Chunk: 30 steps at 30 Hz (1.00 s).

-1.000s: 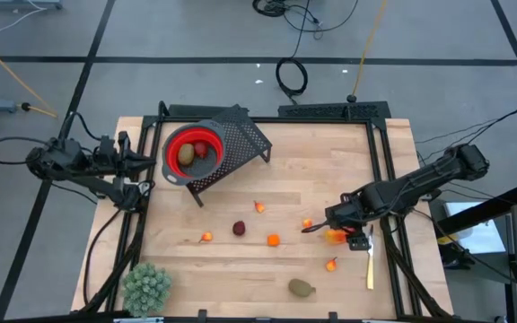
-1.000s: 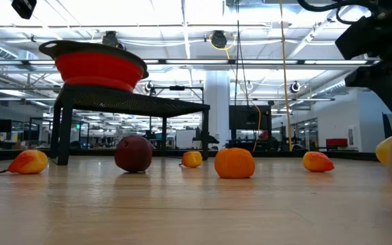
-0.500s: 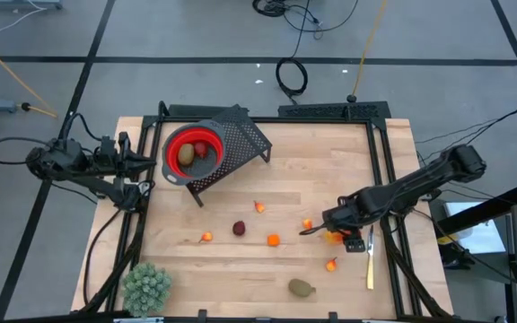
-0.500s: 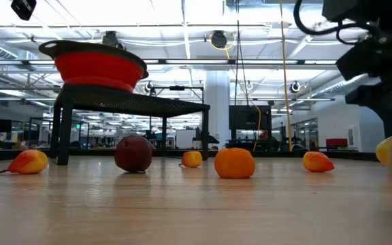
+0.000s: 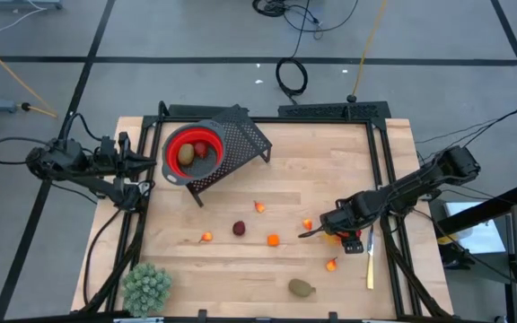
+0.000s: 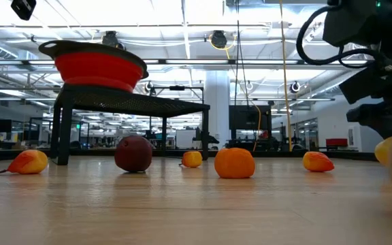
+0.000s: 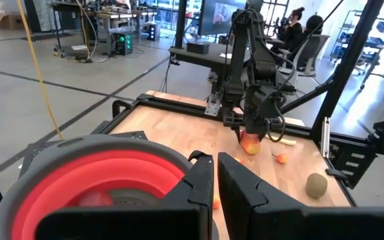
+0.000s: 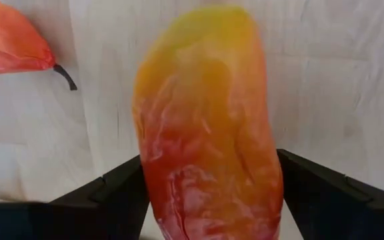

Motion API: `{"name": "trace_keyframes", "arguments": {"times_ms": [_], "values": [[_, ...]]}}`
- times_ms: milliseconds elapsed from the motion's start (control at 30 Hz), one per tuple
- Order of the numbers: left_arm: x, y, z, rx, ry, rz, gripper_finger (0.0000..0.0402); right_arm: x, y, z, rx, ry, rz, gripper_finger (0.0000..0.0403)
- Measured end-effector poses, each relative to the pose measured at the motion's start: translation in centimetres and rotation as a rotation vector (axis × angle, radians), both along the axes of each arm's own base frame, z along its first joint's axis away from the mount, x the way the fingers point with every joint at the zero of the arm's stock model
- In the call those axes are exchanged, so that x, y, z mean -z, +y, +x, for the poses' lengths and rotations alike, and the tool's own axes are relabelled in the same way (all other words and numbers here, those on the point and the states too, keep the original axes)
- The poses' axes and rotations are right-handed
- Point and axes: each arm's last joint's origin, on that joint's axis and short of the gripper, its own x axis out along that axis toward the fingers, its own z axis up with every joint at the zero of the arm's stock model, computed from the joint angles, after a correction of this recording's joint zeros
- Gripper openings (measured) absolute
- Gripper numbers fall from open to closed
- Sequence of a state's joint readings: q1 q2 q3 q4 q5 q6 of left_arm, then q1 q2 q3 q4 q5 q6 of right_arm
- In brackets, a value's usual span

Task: Pick & Place Fruit
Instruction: Put the mango into the red strainer bowl on the shelf

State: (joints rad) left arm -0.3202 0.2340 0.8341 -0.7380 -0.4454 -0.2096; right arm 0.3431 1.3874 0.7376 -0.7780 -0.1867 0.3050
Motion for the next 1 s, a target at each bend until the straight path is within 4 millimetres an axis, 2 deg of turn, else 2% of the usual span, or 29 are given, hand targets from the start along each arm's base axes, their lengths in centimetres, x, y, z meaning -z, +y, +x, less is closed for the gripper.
{"name": "trace_keyframes", "arguments": {"times_ms": [167, 400, 533, 667, 800, 900, 1000], "values": [[0.2, 0.0, 0.0, 0.0, 0.019, 0.004, 0.0021, 0.0, 0.0, 0.0, -0.014, -0.006, -0.006, 0.0278], [0.3, 0.0, 0.0, -0.001, 0.027, 0.003, 0.0021, 0.0, 0.0, 0.0, -0.009, -0.008, -0.001, 0.0226], [0.3, 0.0, 0.0, -0.001, 0.027, 0.003, 0.0021, -0.6, 0.1, 0.2, -0.001, -0.03, 0.011, 0.0224], [0.3, 0.0, 0.0, 0.0, 0.027, 0.003, 0.0021, -2.5, 0.2, 1.1, 0.008, -0.112, 0.04, 0.0235], [0.3, 0.0, 0.0, 0.0, 0.028, 0.005, 0.0021, -5.4, 0.2, 2.0, 0.02, -0.239, 0.081, 0.023], [0.4, 0.0, -0.1, 0.0, 0.036, 0.007, 0.0021, -7.7, 0.1, 2.9, 0.048, -0.394, 0.12, 0.0228], [0.4, 0.0, -0.1, 0.015, 0.046, 0.007, 0.0021, -9.8, -0.2, 3.9, 0.137, -0.622, 0.122, 0.0231]]}}
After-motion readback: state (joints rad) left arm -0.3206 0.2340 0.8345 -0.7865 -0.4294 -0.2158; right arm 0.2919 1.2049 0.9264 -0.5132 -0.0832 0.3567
